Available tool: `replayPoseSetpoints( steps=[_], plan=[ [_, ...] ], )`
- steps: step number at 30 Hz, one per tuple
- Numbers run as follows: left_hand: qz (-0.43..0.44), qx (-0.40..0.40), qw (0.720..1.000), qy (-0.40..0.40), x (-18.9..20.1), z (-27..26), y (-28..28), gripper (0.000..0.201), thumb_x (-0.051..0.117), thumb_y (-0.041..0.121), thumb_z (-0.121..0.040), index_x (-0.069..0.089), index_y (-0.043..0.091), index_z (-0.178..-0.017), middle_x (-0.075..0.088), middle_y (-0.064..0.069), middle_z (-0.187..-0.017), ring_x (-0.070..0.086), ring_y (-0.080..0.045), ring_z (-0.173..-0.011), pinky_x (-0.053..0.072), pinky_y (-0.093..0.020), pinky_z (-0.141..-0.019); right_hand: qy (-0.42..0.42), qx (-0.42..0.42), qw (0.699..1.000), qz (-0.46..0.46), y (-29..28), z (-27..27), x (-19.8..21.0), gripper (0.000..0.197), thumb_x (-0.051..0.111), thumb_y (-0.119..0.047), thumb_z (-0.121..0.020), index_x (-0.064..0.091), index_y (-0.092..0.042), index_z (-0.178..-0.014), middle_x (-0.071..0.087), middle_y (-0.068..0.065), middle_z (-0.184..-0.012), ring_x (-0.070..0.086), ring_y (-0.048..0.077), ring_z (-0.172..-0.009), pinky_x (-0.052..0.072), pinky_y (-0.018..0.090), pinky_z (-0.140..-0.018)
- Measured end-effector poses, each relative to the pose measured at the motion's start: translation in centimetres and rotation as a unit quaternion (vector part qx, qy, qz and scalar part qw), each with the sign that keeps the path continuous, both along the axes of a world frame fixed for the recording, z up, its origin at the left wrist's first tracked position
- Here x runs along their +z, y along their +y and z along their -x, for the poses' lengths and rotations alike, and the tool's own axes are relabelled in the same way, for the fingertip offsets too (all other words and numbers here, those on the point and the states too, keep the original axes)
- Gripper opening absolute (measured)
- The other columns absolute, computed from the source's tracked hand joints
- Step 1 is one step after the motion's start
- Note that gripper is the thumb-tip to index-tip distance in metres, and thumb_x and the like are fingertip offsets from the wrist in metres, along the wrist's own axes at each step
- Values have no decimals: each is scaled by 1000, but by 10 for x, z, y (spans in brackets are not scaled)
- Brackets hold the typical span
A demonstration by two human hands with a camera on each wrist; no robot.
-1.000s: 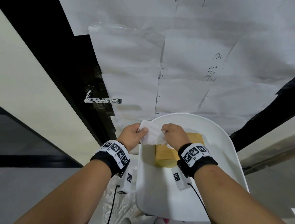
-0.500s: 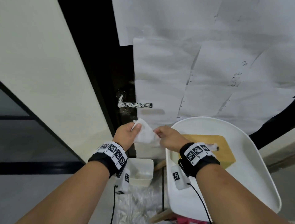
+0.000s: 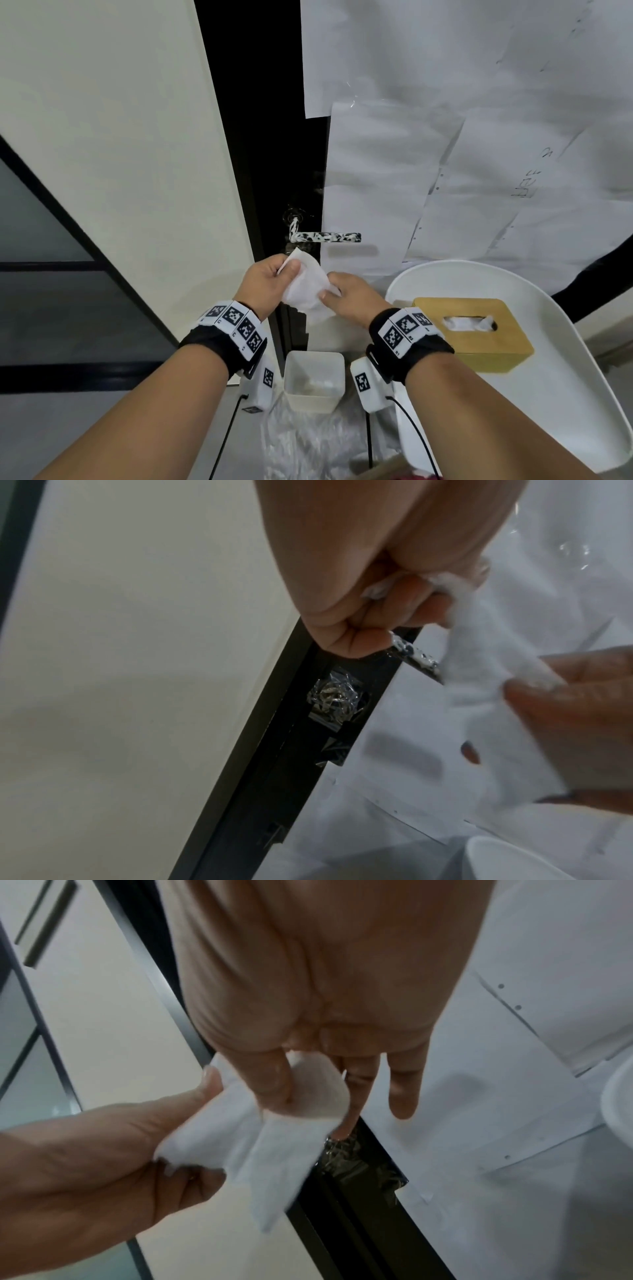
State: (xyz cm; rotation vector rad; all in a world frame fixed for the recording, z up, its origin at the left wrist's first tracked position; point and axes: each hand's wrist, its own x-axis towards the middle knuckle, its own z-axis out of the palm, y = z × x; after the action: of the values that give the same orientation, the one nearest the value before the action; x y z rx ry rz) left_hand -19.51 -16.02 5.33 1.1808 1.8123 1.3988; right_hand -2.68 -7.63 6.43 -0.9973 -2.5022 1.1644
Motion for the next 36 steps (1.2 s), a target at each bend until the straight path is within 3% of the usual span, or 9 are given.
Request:
replayPoseSetpoints(
  steps=[4,10,14,15,16,17,19,27,36],
  plan=[
    [47,87,992,76,0,9,2,27,58,30,-94,62,5,-84,60,0,-72,52,-10,-62,40,-14,-54,85,-54,993,55,15,-10,13,27,58,-32,-91,56,-10,-75,52,1,-71,50,15,-68,39,28,-65],
    [75,100,984,126,3,2,12,21,59,35,-92,62,15,-86,64,2,-75,57,-14,-68,42,-23,-58,167,-45,983,63,28,-10,38,28,57,-29,-92,52,-5,-78,47,0,-76,46,13,-70,38,27,-69],
    [53,141,976,158,9,-4,23,21,59,37,-91,63,17,-91,64,4,-82,59,-13,-74,47,-28,-69,232,-109,963,81,32,-16,48,30,49,-33,-95,50,-5,-86,48,1,-79,56,23,-79,47,44,-81],
    [45,151,972,173,8,-2,25,19,60,36,-91,63,18,-95,64,3,-88,60,-13,-78,48,-28,-75,247,-129,958,76,31,-18,51,29,49,-32,-95,51,-3,-90,62,14,-91,57,26,-83,46,45,-84],
    [37,162,969,181,7,0,27,20,61,35,-90,64,18,-101,64,1,-95,61,-13,-83,49,-29,-80,268,-140,951,69,32,-20,53,26,49,-30,-95,51,-6,-85,28,-15,-104,56,26,-77,46,42,-77],
    [34,174,967,182,6,2,28,22,61,33,-90,64,18,-107,63,-1,-102,61,-13,-87,49,-29,-84,288,-148,944,62,33,-21,56,26,50,-28,-95,46,-14,-73,30,-13,-75,49,20,-64,42,35,-65],
    [35,201,962,182,7,9,29,30,60,30,-91,60,16,-117,59,-4,-112,60,-15,-94,47,-27,-88,300,-162,939,36,35,-21,60,37,51,-28,-94,32,-22,-63,29,-13,-62,32,9,-55,31,22,-54],
    [20,218,959,181,11,35,21,57,59,30,-92,34,15,-142,44,-6,-140,49,-22,-125,43,-42,-104,208,-218,942,-148,48,8,48,23,51,-28,-91,57,-10,-78,51,3,-79,51,18,-69,39,29,-65],
    [-27,174,951,253,13,35,15,55,55,18,-95,35,24,-146,28,1,-151,30,-10,-137,23,-13,-103,66,-164,940,-291,61,16,6,15,59,-17,-87,69,-11,-95,53,10,-106,56,28,-82,50,33,-65]
  ],
)
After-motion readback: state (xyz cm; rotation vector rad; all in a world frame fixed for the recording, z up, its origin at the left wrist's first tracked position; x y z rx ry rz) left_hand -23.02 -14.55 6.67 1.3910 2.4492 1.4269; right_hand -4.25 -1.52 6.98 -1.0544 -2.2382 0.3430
